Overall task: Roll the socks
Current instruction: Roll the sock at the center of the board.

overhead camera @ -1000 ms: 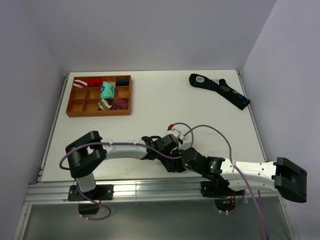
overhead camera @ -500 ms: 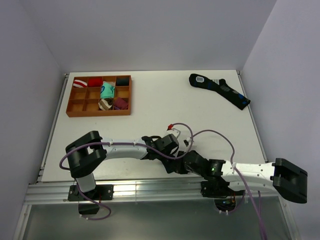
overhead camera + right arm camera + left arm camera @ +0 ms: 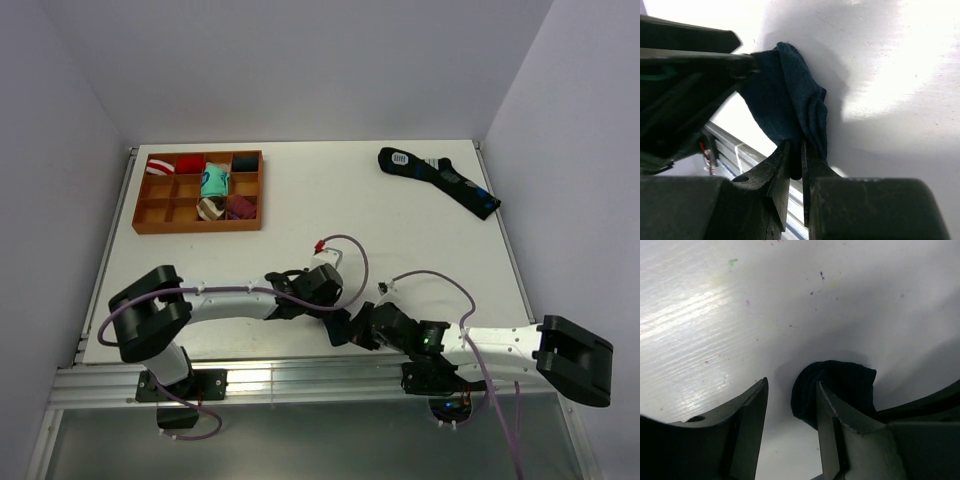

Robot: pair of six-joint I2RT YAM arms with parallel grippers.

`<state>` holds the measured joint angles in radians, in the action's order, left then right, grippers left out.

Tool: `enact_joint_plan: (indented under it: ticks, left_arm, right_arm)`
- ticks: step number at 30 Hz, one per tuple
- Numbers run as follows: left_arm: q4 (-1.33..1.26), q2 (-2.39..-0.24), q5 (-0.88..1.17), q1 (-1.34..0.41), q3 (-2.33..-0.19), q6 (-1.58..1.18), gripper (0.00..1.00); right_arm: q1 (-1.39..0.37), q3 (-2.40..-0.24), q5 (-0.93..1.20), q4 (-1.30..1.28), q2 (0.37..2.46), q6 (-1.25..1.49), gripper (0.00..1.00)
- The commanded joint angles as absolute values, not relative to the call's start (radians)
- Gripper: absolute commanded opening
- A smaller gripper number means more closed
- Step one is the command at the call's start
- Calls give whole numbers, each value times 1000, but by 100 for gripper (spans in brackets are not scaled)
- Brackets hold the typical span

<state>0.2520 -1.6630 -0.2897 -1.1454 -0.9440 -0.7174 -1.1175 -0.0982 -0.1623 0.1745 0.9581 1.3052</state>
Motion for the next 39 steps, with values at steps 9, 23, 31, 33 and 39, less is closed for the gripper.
enact_joint_plan:
  ticks: [9,23,31,33,39]
  left_arm:
    - [-109,-1447,-200,-1109,-675,-844,51]
    - [-439,-1353,-126,-1109,-459,-911,52]
    - [-563,-1382,-78,-1109,-396,-945,53]
    - [-584,-1414,-61,-1111,-396,-951,53]
    - [-657,-1456,-35,-1112,-390,-962,53]
  right_arm:
    - [-1068,72,-86,103,922,1399,15]
    - [-1037,83,-64,11,851,1428,13]
    - [-1034,100,-64,-23,818,1473,9]
    - [-1031,98,-66,-47,799,1479,8]
    - [-1029,97,-63,-61,778,1514,6]
